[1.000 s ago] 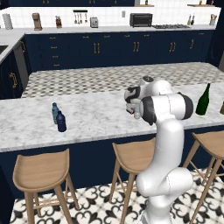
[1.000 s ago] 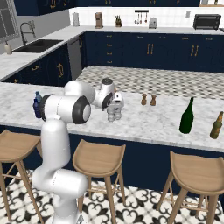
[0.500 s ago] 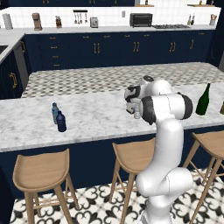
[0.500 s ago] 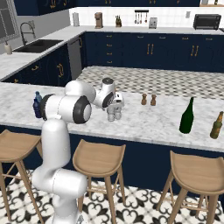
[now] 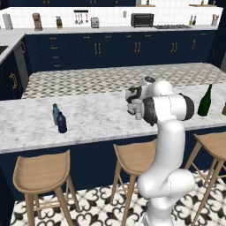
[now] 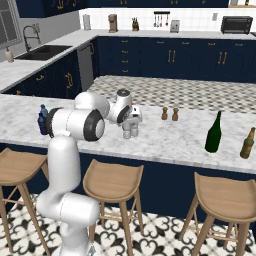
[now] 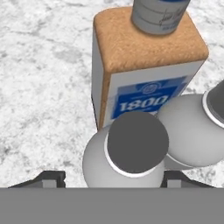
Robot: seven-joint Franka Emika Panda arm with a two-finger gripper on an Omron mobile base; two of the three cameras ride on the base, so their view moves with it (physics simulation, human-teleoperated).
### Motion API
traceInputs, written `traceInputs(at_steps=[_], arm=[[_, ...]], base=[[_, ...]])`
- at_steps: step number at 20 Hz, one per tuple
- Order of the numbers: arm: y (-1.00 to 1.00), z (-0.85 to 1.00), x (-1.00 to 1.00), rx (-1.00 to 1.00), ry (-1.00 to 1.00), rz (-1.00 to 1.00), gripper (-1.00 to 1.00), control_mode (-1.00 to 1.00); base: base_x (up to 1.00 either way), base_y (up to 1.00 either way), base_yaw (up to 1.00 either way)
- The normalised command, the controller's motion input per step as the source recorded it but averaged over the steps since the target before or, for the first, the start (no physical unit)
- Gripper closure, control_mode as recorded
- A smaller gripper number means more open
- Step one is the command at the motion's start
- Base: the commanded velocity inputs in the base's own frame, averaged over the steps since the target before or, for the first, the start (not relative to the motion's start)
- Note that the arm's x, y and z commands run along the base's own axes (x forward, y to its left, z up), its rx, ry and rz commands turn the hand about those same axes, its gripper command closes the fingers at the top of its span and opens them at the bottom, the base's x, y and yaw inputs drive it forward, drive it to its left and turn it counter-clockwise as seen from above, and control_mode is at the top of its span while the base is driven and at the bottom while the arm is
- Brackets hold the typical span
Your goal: Move the plastic bottles in the middle to the plastics group, and the glass bottles in the middle to the glass group.
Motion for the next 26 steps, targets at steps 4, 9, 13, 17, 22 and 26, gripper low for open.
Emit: traceInputs(at_steps=[4,9,13,17,22,26], arm=[[0.00,0.00,0.00,0.00,0.00,0.00,1.00,-1.00],[0.00,0.00,-0.24,0.00,0.00,0.00,1.00,-1.00],[0.00,0.00,-0.52,0.00,-0.03,0.00,1.00,-1.00],[0.06,0.00,-0.53,0.02,-0.08,0.00,1.00,-1.00],[0.29,0.12,-0.42,0.05,-0.16,0.02,1.00,-1.00],[0.61,0.26,-0.08,0.07,-0.06,0.11,1.00,-1.00]], base=[[0.00,0.00,0.00],[0.00,0.00,0.00],[0.00,0.00,0.00],[0.00,0.00,0.00],[0.00,0.00,0.00],[0.00,0.00,0.00]])
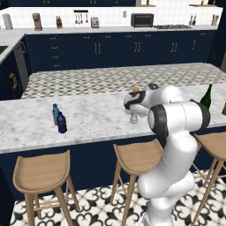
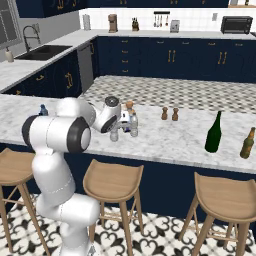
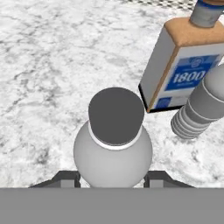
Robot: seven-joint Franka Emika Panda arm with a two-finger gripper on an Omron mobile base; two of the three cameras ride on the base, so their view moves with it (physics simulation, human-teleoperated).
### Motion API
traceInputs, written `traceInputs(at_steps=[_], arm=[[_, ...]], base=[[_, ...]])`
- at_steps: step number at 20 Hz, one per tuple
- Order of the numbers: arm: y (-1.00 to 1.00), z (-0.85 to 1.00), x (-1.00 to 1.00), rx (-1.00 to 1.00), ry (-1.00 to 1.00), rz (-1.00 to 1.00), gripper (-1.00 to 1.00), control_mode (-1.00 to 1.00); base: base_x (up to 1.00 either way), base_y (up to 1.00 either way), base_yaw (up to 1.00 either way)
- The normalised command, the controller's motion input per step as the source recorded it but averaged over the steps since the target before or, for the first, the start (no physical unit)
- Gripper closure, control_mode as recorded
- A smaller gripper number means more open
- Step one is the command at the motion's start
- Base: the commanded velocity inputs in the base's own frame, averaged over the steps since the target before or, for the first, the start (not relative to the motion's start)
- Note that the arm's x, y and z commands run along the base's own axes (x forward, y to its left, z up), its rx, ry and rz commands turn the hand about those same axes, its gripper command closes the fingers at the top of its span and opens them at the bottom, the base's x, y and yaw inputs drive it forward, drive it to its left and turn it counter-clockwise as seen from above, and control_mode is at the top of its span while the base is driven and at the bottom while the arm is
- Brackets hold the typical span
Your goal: Move the plastic bottles in the middle to the plastics group, and the glass bottles in the middle to the glass group.
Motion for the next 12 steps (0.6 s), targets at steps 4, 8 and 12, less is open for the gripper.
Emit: traceInputs(at_steps=[4,8,12], arm=[[0.69,0.36,-0.11,0.03,0.00,0.14,1.00,-1.00],[0.81,0.06,-0.05,0.00,0.00,0.17,1.00,-1.00],[0.99,0.00,0.00,0.00,0.00,0.21,1.00,-1.00]], base=[[0.00,0.00,0.00],[0.00,0.00,0.00],[0.00,0.00,0.00]])
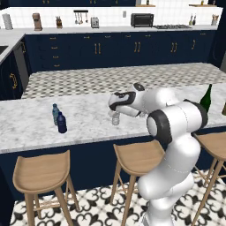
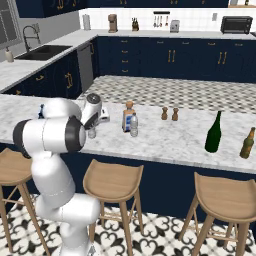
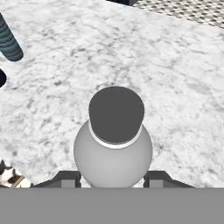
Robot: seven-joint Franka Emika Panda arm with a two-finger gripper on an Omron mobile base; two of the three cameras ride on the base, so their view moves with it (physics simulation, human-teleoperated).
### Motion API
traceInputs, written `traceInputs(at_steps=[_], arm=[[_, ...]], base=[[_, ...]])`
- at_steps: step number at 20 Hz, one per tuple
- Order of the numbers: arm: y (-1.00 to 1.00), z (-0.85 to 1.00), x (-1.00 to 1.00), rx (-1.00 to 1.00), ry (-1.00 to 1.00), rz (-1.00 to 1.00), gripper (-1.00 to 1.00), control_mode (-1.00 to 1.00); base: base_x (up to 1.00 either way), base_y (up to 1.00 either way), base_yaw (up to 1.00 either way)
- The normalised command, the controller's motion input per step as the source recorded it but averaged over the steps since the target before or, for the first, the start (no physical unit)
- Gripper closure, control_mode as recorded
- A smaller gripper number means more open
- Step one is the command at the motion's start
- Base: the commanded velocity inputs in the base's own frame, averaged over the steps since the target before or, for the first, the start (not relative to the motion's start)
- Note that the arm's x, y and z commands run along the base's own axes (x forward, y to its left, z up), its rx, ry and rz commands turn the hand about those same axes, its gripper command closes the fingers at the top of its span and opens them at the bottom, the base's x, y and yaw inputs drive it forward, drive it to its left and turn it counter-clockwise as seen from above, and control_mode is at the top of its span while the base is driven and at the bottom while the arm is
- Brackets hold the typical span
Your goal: Move the plastic bottles in the middle to the plastics group, and the glass bottles in the middle to the glass group.
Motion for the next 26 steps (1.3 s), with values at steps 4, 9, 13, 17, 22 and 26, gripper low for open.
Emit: traceInputs(at_steps=[4,9,13,17,22,26], arm=[[1.00,0.00,0.00,0.00,0.00,0.22,1.00,-1.00],[1.00,0.00,0.00,0.00,0.00,0.20,1.00,-1.00],[0.93,0.00,0.09,0.00,0.00,0.19,1.00,-1.00],[0.62,0.00,0.10,0.00,0.00,0.14,1.00,-1.00],[0.15,0.00,0.23,0.00,0.00,0.07,1.00,-1.00],[0.17,0.00,0.46,0.00,0.00,0.09,1.00,-1.00]], base=[[0.00,0.00,0.00],[0.00,0.00,0.00],[0.00,0.00,0.00],[0.00,0.00,0.00],[0.00,0.00,0.00],[0.00,0.00,0.00]])
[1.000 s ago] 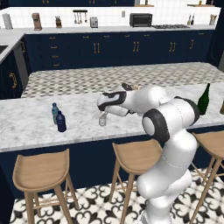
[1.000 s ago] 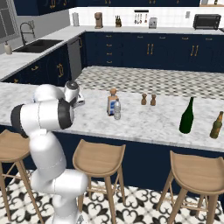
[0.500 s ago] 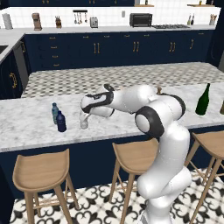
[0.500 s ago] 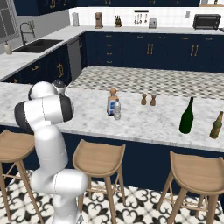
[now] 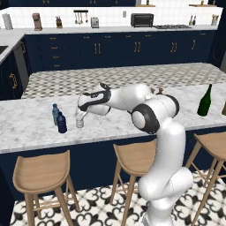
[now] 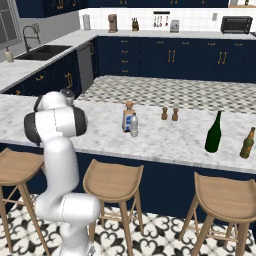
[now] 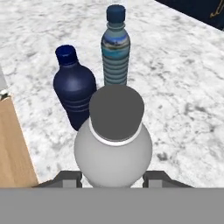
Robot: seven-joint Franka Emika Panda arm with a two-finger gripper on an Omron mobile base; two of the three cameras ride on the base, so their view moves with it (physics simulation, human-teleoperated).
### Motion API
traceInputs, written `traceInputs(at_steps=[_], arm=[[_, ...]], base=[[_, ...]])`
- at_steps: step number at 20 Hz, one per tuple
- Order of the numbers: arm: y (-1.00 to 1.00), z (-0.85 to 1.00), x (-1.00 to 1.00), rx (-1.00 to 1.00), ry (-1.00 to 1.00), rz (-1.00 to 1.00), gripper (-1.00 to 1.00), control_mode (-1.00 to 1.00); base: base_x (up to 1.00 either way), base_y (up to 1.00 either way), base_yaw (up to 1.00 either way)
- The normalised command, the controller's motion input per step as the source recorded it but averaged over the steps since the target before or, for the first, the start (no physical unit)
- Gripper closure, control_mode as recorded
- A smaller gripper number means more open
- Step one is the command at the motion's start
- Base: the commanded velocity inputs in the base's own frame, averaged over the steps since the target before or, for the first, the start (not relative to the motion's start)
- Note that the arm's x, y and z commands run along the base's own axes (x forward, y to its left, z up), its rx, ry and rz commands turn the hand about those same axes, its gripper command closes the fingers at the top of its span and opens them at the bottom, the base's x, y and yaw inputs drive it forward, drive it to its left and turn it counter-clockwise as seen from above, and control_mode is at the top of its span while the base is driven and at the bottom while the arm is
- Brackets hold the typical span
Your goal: Move the plastic bottles in the middle to the plastics group, and the glass bottles in the middle to the glass group.
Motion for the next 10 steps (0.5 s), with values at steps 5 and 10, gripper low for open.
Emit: traceInputs(at_steps=[5,10], arm=[[0.23,0.00,0.42,-0.03,0.03,0.15,1.00,-1.00],[0.19,-0.05,0.30,-0.03,0.00,0.17,1.00,-1.00]], base=[[0.00,0.00,0.00],[0.00,0.00,0.00]])
